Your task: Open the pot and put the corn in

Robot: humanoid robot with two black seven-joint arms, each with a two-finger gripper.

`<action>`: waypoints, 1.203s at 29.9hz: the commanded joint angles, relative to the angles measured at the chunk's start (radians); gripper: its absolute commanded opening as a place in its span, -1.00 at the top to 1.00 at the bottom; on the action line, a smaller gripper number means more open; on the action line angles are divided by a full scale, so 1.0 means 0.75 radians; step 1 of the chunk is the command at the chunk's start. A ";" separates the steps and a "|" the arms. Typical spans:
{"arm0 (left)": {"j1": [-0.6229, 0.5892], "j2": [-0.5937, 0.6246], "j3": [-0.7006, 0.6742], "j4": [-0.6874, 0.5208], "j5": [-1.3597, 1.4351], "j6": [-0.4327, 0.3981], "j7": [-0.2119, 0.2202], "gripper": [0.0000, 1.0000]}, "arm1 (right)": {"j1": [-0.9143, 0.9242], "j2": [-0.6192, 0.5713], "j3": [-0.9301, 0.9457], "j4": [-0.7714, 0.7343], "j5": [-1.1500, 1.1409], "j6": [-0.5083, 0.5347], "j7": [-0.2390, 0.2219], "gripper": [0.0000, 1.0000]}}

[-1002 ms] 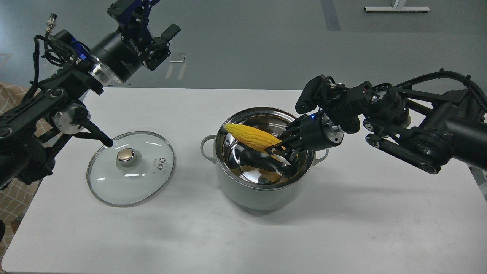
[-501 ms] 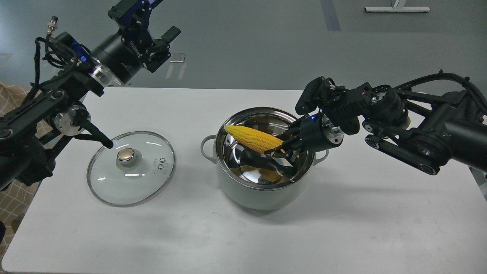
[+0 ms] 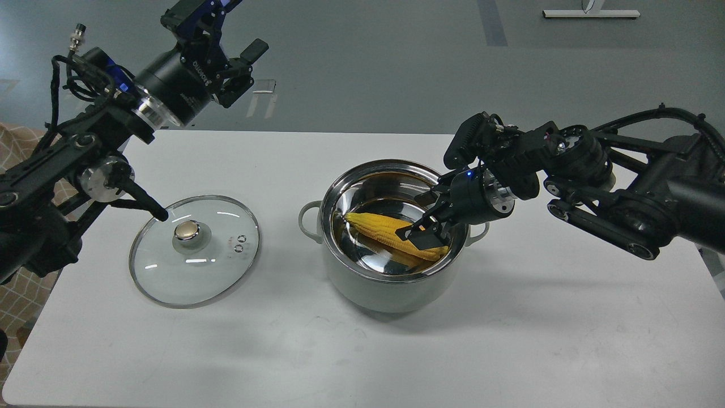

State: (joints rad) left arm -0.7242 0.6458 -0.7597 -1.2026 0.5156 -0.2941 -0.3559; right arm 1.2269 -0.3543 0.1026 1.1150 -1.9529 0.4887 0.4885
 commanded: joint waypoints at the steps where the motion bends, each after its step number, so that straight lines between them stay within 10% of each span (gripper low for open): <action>1: -0.002 0.000 0.000 0.000 0.000 0.001 0.002 -0.81 | 0.017 -0.002 0.045 -0.002 0.002 0.000 0.000 -0.68; 15: 0.006 -0.012 0.002 0.027 0.000 0.014 0.002 -0.95 | 0.180 -0.012 0.501 -0.444 0.342 0.000 0.000 -1.00; 27: -0.016 -0.170 0.000 0.335 -0.061 -0.005 0.004 -0.95 | -0.120 -0.025 0.546 -0.622 1.690 -0.267 0.000 -1.00; 36: -0.008 -0.313 0.000 0.550 -0.123 -0.254 -0.006 -0.95 | -0.329 0.018 0.614 -0.622 2.057 -0.206 0.000 -1.00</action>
State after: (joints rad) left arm -0.7333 0.4591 -0.7604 -0.8459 0.4270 -0.4448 -0.3560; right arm 1.0363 -0.3667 0.5315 0.6486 -0.4710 0.3185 0.4883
